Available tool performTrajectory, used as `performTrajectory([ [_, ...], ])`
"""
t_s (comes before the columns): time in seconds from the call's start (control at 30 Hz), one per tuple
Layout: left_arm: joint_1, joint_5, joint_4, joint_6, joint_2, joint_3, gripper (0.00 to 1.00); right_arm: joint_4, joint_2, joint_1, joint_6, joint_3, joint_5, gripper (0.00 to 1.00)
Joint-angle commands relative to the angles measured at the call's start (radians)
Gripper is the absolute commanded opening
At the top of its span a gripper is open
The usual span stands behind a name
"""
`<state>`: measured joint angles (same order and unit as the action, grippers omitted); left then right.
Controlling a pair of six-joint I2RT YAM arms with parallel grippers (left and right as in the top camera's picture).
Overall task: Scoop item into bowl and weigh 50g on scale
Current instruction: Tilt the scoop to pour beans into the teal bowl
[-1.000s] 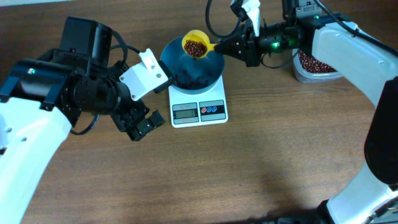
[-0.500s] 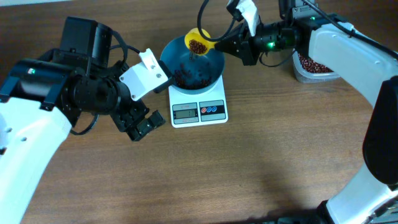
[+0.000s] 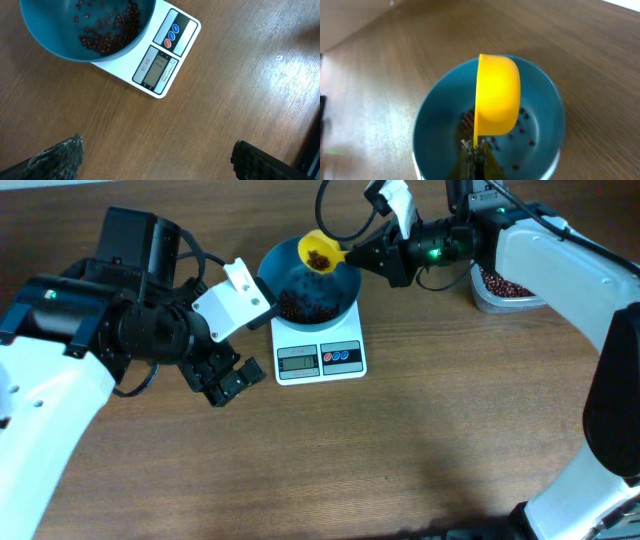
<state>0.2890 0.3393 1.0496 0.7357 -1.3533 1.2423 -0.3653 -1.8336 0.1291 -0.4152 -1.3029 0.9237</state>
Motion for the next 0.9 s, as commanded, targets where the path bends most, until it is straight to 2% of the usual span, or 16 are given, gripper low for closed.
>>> performTrajectory([
  [0.0, 0.003, 0.004, -0.001, -0.016, -0.004, 0.017, 0.99, -0.002, 0.015, 0.008, 0.009, 0.012, -0.077, 0.04],
  [0.1, 0.003, 0.004, -0.001, -0.016, -0.004, 0.017, 0.99, 0.029, 0.034, 0.008, 0.008, 0.001, 0.085, 0.04],
  [0.17, 0.003, 0.004, -0.001, -0.016, -0.004, 0.017, 0.99, 0.003, 0.021, 0.009, 0.009, 0.005, -0.135, 0.04],
  [0.23, 0.003, 0.004, -0.001, -0.016, -0.004, 0.017, 0.99, 0.017, 0.043, 0.011, 0.009, -0.005, 0.026, 0.04],
  [0.3, 0.003, 0.004, -0.001, -0.016, -0.004, 0.017, 0.99, 0.001, 0.034, 0.022, 0.005, -0.003, -0.164, 0.04],
  [0.33, 0.003, 0.004, -0.001, -0.016, -0.004, 0.017, 0.99, 0.000, 0.034, 0.024, 0.005, -0.003, -0.173, 0.04],
  [0.4, 0.003, 0.004, -0.001, -0.016, -0.004, 0.017, 0.99, 0.035, 0.060, 0.030, 0.005, -0.014, 0.008, 0.04],
  [0.47, 0.003, 0.004, -0.001, -0.016, -0.004, 0.017, 0.99, -0.002, 0.051, 0.046, 0.004, -0.011, -0.277, 0.04],
  [0.53, 0.003, 0.004, -0.001, -0.016, -0.004, 0.017, 0.99, 0.014, 0.076, 0.052, 0.004, -0.017, -0.194, 0.04],
  [0.57, 0.003, 0.004, -0.001, -0.016, -0.004, 0.017, 0.99, 0.016, 0.085, 0.061, 0.001, -0.016, -0.208, 0.04],
  [0.6, 0.003, 0.004, -0.001, -0.016, -0.004, 0.017, 0.99, 0.003, 0.077, 0.069, 0.002, -0.016, -0.331, 0.04],
  [0.63, 0.003, 0.004, -0.001, -0.016, -0.004, 0.017, 0.99, 0.005, 0.078, 0.069, 0.002, -0.016, -0.322, 0.04],
  [0.7, 0.003, 0.004, -0.001, -0.016, -0.004, 0.017, 0.99, 0.033, 0.111, 0.072, 0.002, -0.027, -0.179, 0.04],
  [0.77, 0.003, 0.004, -0.001, -0.016, -0.004, 0.017, 0.99, 0.016, 0.118, 0.082, 0.001, -0.027, -0.311, 0.04],
  [0.87, 0.003, 0.004, -0.001, -0.016, -0.004, 0.017, 0.99, 0.019, 0.156, 0.087, 0.001, -0.028, -0.230, 0.04],
])
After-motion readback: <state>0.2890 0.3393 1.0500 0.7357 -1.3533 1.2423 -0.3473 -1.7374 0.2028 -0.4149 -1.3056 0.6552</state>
